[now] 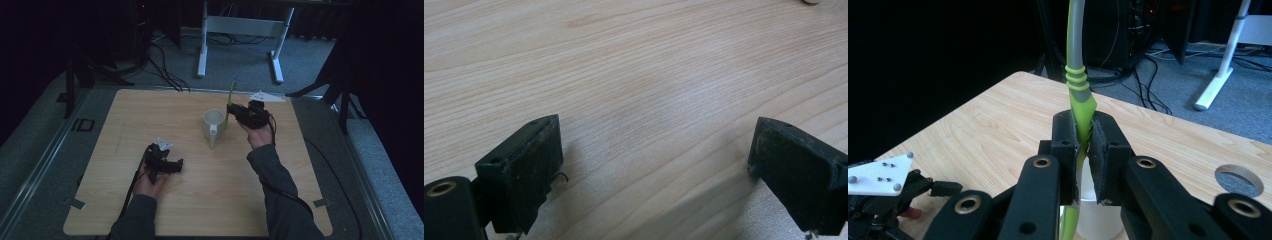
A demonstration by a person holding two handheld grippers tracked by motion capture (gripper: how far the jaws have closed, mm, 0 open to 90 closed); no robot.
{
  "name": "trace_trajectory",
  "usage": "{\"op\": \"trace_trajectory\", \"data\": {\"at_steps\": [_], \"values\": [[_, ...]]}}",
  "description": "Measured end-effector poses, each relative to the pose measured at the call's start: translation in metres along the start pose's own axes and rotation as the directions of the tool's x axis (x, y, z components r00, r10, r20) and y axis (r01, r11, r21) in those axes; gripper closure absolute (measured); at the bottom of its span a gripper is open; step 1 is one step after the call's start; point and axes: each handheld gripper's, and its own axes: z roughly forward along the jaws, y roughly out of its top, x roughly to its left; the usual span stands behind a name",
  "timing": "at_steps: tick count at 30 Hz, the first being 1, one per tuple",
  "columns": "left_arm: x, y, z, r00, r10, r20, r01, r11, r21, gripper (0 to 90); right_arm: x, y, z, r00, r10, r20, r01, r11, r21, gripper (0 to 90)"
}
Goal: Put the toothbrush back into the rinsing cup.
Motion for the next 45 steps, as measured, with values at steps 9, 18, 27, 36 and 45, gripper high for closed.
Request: {"op": "trace_trajectory", "data": {"at_steps": [9, 18, 27, 36, 45], "values": [[0.000, 0.000, 0.000, 1.0000, 0.000, 0.000, 0.000, 1.0000, 0.000, 7.6, 0.002, 0.000, 0.003, 1.0000, 0.000, -0.008, 0.000, 1.000, -0.013, 81.7], [0.000, 0.000, 0.000, 1.0000, 0.000, 0.000, 0.000, 1.0000, 0.000, 7.6, 0.004, 0.000, 0.008, 0.9993, 0.017, -0.034, -0.017, 1.000, -0.023, 81.7], [0.000, 0.000, 0.000, 1.0000, 0.000, 0.000, 0.000, 1.0000, 0.000, 7.6, 0.008, -0.003, 0.013, 0.9990, 0.008, -0.044, -0.010, 0.999, -0.032, 81.7], [0.000, 0.000, 0.000, 1.0000, 0.000, 0.000, 0.000, 1.0000, 0.000, 7.6, 0.014, -0.005, 0.019, 0.9988, -0.003, -0.050, 0.001, 0.999, -0.036, 81.7], [0.000, 0.000, 0.000, 1.0000, -0.001, 0.000, 0.001, 1.0000, -0.001, 7.6, 0.016, -0.011, 0.025, 0.9988, -0.010, -0.048, 0.008, 1.000, -0.026, 81.6]]}}
